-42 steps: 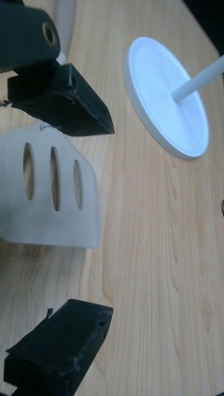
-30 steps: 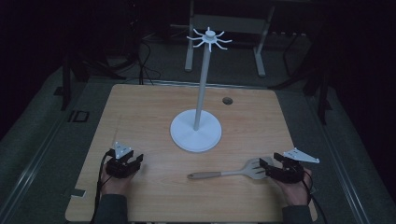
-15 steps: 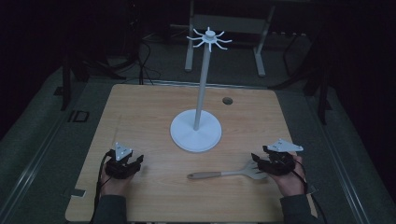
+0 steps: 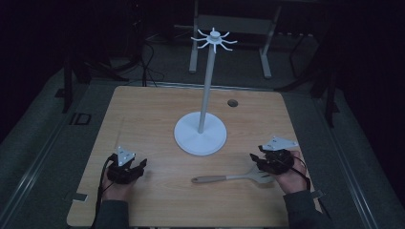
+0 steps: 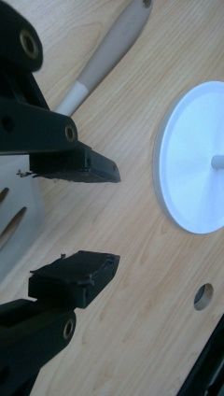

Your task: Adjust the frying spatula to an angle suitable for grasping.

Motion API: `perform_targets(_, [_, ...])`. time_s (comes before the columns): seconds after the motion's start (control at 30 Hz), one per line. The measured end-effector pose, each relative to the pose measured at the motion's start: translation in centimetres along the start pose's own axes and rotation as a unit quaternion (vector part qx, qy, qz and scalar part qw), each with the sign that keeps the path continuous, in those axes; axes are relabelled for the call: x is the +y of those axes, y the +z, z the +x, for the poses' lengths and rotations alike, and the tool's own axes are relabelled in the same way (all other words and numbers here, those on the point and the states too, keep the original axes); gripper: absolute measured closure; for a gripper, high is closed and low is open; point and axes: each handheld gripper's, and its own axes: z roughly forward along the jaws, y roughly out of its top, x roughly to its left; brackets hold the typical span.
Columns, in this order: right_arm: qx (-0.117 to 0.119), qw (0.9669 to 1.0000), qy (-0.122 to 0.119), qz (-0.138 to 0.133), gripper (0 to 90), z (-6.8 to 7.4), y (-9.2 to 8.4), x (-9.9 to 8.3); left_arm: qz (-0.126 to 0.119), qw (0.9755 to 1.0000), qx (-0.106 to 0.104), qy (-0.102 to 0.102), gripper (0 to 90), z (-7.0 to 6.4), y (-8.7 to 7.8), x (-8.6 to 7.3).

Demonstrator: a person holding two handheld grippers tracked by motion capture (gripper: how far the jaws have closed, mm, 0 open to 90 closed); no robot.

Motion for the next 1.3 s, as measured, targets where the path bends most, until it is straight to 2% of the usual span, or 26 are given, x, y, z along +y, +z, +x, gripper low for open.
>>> perform_targets(0.17, [-0.003, 0.9999, -0.007, -0.008, 52.1, 0.1, 0.1, 0.9, -0.001, 1.0000, -0.003, 0.003, 48.4, 0.1, 0.0, 0.0])
perform_targets(0.33, [-0.003, 0.9997, -0.026, -0.001, 52.6, 0.8, 0.6, 1.7, -0.001, 1.0000, -0.005, 0.003, 48.2, 0.0, 0.1, 0.1])
perform_targets(0.37, [0.002, 0.9995, -0.032, 0.003, 52.7, 0.9, 0.8, 1.8, -0.001, 1.0000, -0.006, 0.003, 48.2, 0.0, 0.1, 0.1])
perform_targets(0.47, [0.033, 0.9973, -0.060, 0.026, 55.9, 1.5, 1.5, 2.0, -0.001, 1.0000, -0.006, 0.004, 47.9, 0.0, 0.2, 0.1])
perform_targets(0.57, [0.064, 0.9925, -0.090, 0.051, 56.8, 2.5, 2.4, 2.0, 0.000, 1.0000, -0.006, 0.006, 47.7, 0.0, 0.1, 0.1])
perform_targets(0.77, [0.106, 0.9841, -0.116, 0.083, 54.6, 4.0, 3.9, 1.7, 0.000, 0.9999, -0.008, 0.009, 47.4, -0.2, 0.1, 0.1])
perform_targets(0.9, [0.130, 0.9765, -0.135, 0.106, 54.6, 5.1, 5.1, 1.0, 0.000, 0.9999, -0.008, 0.010, 47.3, -0.2, 0.2, 0.1])
perform_targets(1.0, [0.154, 0.9694, -0.146, 0.123, 56.9, 5.8, 6.1, 0.6, 0.001, 0.9999, -0.008, 0.010, 47.0, -0.3, 0.2, 0.1])
perform_targets(1.23, [0.183, 0.9563, -0.168, 0.154, 61.2, 7.2, 8.3, 0.2, 0.001, 0.9999, -0.010, 0.012, 46.3, -0.3, 0.3, 0.1])
perform_targets(1.3, [0.188, 0.9553, -0.166, 0.157, 61.8, 7.1, 8.5, 0.3, 0.002, 0.9999, -0.010, 0.012, 46.1, -0.3, 0.3, 0.1])
